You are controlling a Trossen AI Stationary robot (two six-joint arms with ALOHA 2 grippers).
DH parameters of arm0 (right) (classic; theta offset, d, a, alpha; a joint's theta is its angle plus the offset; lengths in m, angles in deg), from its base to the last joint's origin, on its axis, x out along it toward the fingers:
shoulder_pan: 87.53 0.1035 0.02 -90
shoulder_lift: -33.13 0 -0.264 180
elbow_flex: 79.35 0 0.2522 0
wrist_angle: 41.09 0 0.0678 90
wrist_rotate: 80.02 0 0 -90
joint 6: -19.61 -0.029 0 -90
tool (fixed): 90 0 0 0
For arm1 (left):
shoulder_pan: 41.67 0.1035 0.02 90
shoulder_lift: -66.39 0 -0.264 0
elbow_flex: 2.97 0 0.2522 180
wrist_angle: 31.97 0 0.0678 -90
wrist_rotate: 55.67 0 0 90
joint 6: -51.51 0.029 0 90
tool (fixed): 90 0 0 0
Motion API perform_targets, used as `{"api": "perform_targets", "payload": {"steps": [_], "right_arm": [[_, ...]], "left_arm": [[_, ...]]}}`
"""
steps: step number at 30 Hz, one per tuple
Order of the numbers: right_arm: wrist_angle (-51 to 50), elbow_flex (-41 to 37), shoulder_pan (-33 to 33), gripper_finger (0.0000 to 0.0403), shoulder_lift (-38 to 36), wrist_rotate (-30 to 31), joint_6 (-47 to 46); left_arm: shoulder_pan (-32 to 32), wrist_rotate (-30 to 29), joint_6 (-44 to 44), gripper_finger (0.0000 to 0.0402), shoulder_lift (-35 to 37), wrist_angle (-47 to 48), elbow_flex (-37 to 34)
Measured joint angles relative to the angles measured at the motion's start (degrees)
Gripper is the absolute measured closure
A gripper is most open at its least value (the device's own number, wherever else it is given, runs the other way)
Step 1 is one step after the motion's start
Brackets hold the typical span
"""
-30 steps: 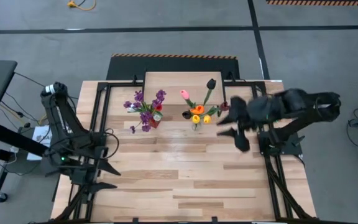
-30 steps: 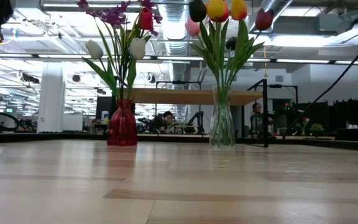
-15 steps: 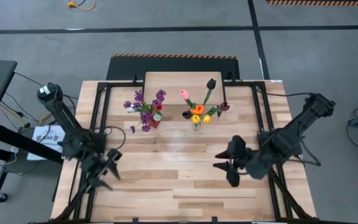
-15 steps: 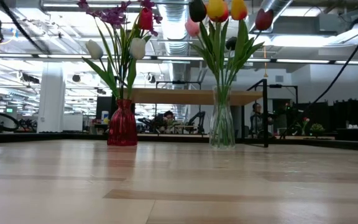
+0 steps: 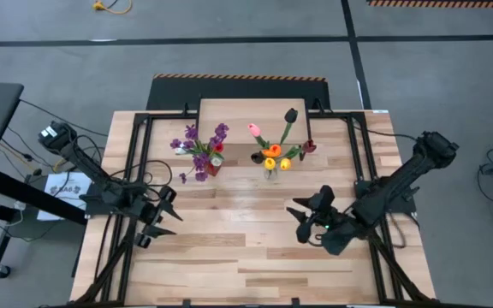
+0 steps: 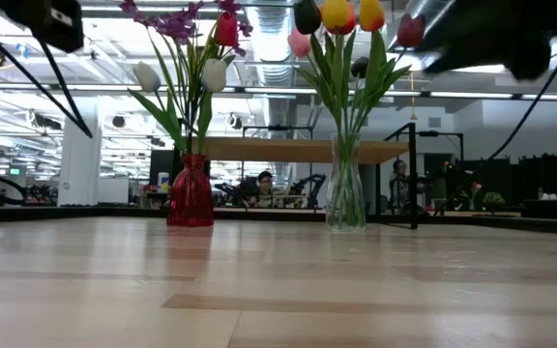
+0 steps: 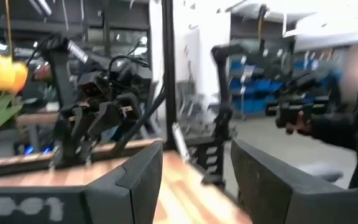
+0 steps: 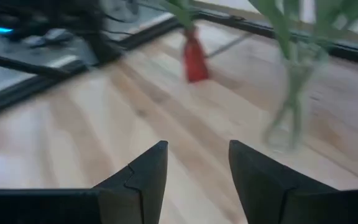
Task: Pick and place flowers into a vace then onto a shelf
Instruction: Put the transparent flower vase on the shelf
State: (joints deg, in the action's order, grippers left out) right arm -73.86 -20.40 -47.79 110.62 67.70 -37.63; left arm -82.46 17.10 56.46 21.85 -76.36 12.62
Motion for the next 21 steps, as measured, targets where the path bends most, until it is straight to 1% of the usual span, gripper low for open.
{"api": "perform_targets", "payload": {"steps": [3, 6, 10, 14, 18, 21], "right_arm": [[-0.3, -2.1, -1.8, 0.024, 5.4, 3.9, -3.8], [0.2, -2.4, -4.0, 0.024, 11.5, 10.0, -7.1], [2.9, -2.4, -7.8, 0.024, 19.7, 14.9, -8.2], [7.3, -1.2, -11.7, 0.024, 25.0, 15.6, -8.5], [10.3, 1.5, -13.3, 0.0239, 27.5, 14.6, -1.4], [10.6, 3.6, -13.9, 0.0232, 27.8, 14.4, 3.7]], "left_arm": [[1.0, 0.0, 0.1, 0.0219, 0.0, 3.0, -0.1], [1.9, -0.2, 0.0, 0.0219, 0.0, 6.7, -0.1], [2.4, -0.2, -1.1, 0.0219, 0.0, 10.1, -0.1], [2.4, -0.2, -1.6, 0.0219, 0.0, 12.4, -0.1], [2.4, -0.6, -2.5, 0.0219, 0.0, 14.3, -0.1], [2.4, -0.6, -3.0, 0.0219, 0.0, 15.4, -0.1]]}}
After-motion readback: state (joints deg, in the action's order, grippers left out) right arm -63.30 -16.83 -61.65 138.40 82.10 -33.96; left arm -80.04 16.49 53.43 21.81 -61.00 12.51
